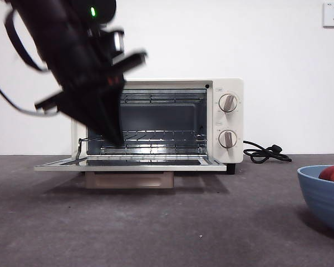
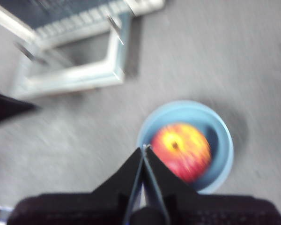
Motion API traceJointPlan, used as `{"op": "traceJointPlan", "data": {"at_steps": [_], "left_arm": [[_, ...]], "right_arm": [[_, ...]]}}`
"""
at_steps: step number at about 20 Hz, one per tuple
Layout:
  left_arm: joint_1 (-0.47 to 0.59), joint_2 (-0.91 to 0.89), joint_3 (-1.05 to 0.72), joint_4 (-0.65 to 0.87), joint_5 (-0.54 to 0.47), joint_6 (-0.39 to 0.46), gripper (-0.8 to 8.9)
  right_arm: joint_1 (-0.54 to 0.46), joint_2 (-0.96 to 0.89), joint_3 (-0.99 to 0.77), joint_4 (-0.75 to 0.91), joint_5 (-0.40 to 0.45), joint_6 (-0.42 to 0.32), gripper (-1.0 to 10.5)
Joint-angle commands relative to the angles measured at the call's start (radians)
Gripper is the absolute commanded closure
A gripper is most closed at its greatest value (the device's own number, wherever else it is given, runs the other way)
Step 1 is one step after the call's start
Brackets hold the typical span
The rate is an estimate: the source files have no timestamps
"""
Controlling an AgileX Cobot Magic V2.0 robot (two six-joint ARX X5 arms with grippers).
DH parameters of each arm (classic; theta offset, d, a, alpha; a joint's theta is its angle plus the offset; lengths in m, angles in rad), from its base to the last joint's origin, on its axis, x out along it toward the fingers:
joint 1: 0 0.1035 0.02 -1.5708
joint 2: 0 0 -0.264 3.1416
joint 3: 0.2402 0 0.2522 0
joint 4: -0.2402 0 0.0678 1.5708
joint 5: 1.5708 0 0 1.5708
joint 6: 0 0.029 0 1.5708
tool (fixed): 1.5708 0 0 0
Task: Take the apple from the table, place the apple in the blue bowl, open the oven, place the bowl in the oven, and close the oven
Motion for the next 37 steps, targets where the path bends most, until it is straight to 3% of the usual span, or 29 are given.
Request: {"op": "traceJointPlan", "data": {"at_steps": [1, 6, 8, 9, 14, 19, 24, 29, 35, 37], "left_arm": [[-0.019, -0.074, -0.007, -0.028, 0.001, 0.021, 8.19], [-0.027, -0.237, -0.007, -0.142, -0.001, 0.04, 8.19], [-0.026, -0.292, -0.007, -0.206, -0.017, 0.067, 8.18], [-0.026, -0.313, -0.007, -0.235, -0.031, 0.076, 8.18], [-0.026, -0.406, -0.007, -0.331, -0.063, 0.083, 8.18], [-0.026, -0.458, -0.007, -0.345, -0.06, 0.084, 8.19], [-0.026, -0.468, -0.007, -0.365, -0.06, 0.109, 8.18], [-0.026, -0.468, -0.007, -0.363, -0.06, 0.109, 8.18], [-0.026, -0.468, -0.007, -0.365, -0.06, 0.112, 8.18], [-0.026, -0.468, -0.007, -0.366, -0.06, 0.113, 8.19]], "right_arm": [[0.001, 0.051, 0.003, -0.031, 0.004, -0.011, 9.6], [0.0, 0.206, 0.003, -0.094, 0.005, -0.01, 9.3], [0.0, 0.264, 0.003, -0.11, 0.032, -0.017, 7.7], [0.0, 0.288, 0.003, -0.109, 0.044, -0.03, 7.5], [-0.001, 0.368, 0.003, -0.112, 0.164, -0.06, 7.5], [-0.043, 0.441, 0.003, -0.107, 0.18, -0.089, 7.5], [-0.143, 0.525, 0.003, -0.092, 0.167, -0.163, 7.5], [-0.192, 0.609, 0.003, -0.015, 0.035, -0.213, 7.5], [-0.192, 0.727, 0.003, 0.037, 0.04, -0.24, 7.7], [-0.192, 0.753, 0.003, 0.057, 0.04, -0.24, 9.3]]}}
